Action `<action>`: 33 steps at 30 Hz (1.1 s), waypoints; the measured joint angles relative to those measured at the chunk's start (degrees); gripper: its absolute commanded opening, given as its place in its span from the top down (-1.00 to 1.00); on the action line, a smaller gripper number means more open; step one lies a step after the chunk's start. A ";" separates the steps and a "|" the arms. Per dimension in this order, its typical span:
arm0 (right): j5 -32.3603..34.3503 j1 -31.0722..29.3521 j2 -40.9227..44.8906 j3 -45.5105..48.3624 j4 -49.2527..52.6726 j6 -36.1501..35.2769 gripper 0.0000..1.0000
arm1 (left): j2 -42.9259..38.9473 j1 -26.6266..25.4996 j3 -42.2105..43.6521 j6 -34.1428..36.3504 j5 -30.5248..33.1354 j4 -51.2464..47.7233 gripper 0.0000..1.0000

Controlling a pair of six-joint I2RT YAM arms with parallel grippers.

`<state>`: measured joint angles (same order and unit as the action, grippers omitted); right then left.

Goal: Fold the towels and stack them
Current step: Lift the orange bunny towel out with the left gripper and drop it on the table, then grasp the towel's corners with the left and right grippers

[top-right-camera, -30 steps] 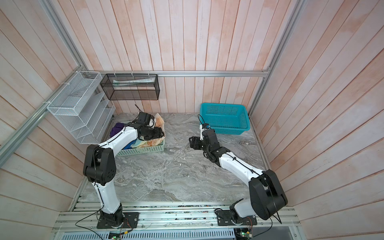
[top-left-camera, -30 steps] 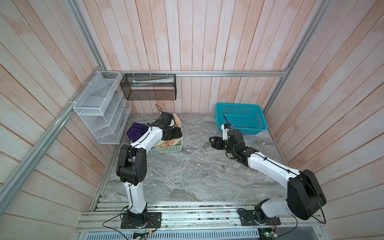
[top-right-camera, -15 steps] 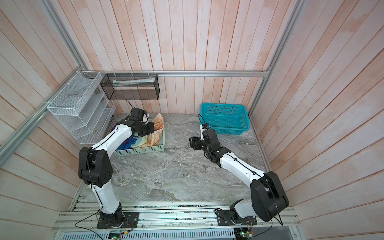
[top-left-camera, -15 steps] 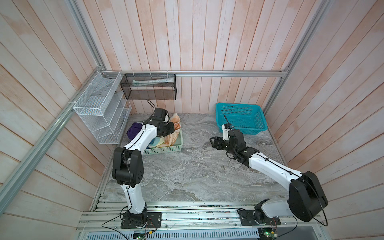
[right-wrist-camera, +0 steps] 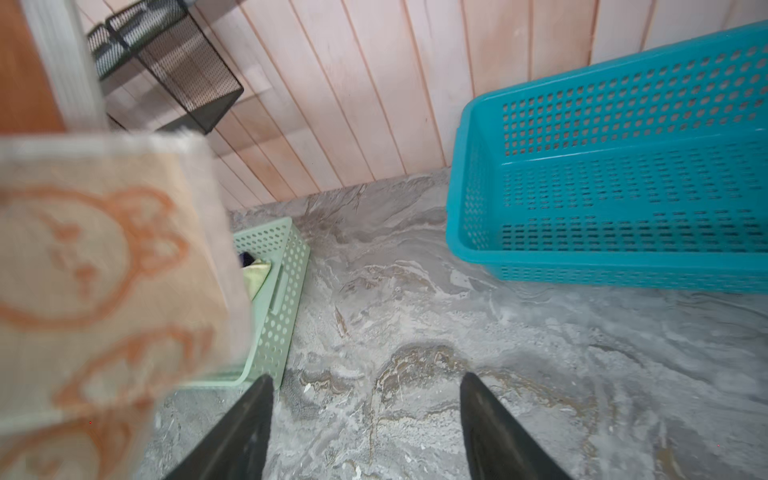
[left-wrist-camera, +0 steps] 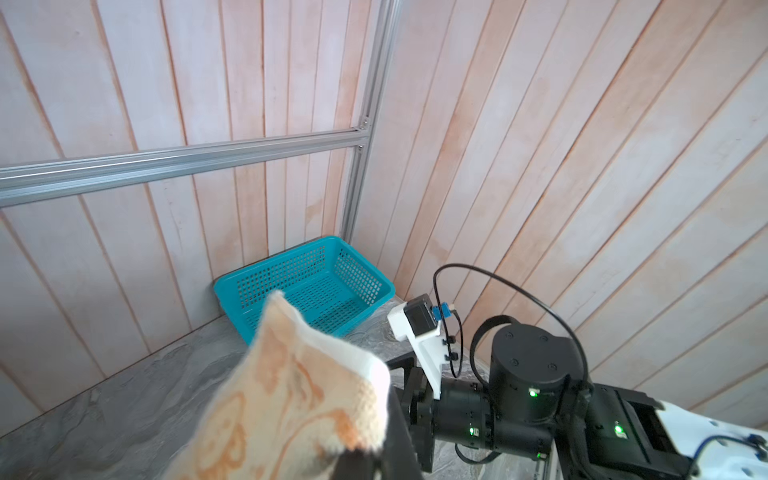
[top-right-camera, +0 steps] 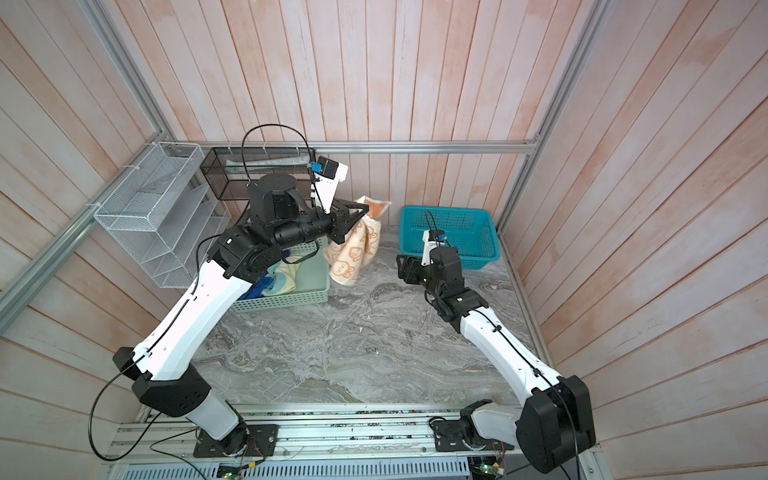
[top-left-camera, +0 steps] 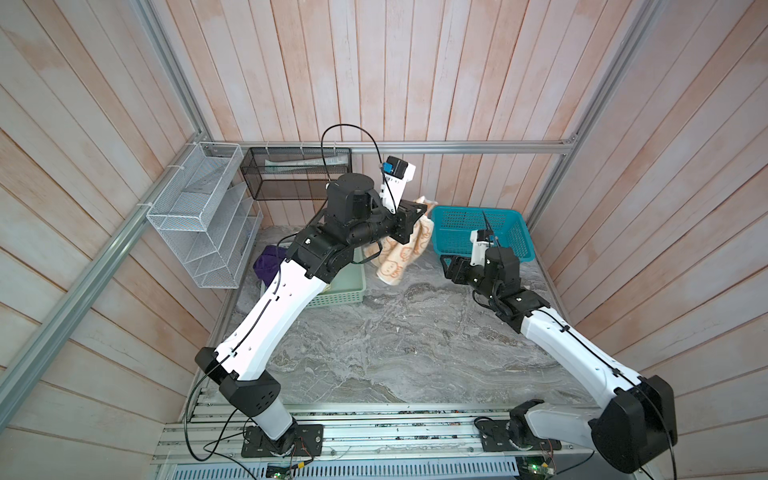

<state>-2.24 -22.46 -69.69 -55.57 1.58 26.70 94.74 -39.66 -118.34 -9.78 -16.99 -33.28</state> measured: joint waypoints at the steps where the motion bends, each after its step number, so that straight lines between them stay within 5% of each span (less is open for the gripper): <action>1: 0.02 0.59 1.03 0.00 0.68 0.00 -0.42 | -0.11 0.02 1.44 -0.37 -0.39 0.72 0.96; 5: 0.00 2.67 4.70 0.37 3.30 0.04 -0.42 | -0.90 1.64 12.81 -3.43 -0.98 4.44 -0.15; 6: -0.04 3.08 5.44 0.85 3.82 0.09 -0.42 | -0.87 2.51 16.41 -5.07 -0.61 4.85 -0.26; 12: -2.73 3.76 4.11 5.49 8.13 0.98 -0.42 | 3.56 7.93 32.37 -12.07 2.62 4.26 -0.29; 18: -6.05 4.11 -3.76 11.39 13.11 2.45 -0.58 | 8.35 4.94 41.33 -14.58 3.13 5.22 -0.28; 25: -2.73 4.42 -10.12 12.98 19.28 4.50 -0.69 | 15.37 7.67 42.95 -13.97 5.97 5.57 -0.28; 33: 0.90 7.63 -6.03 17.90 20.59 6.99 -0.66 | 16.98 12.46 39.34 -10.23 10.34 4.55 -0.28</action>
<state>-1.34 -14.83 -75.72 -37.67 22.17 33.69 111.72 -27.20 -79.00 -20.01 -6.66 -28.73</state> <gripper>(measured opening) 0.831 0.641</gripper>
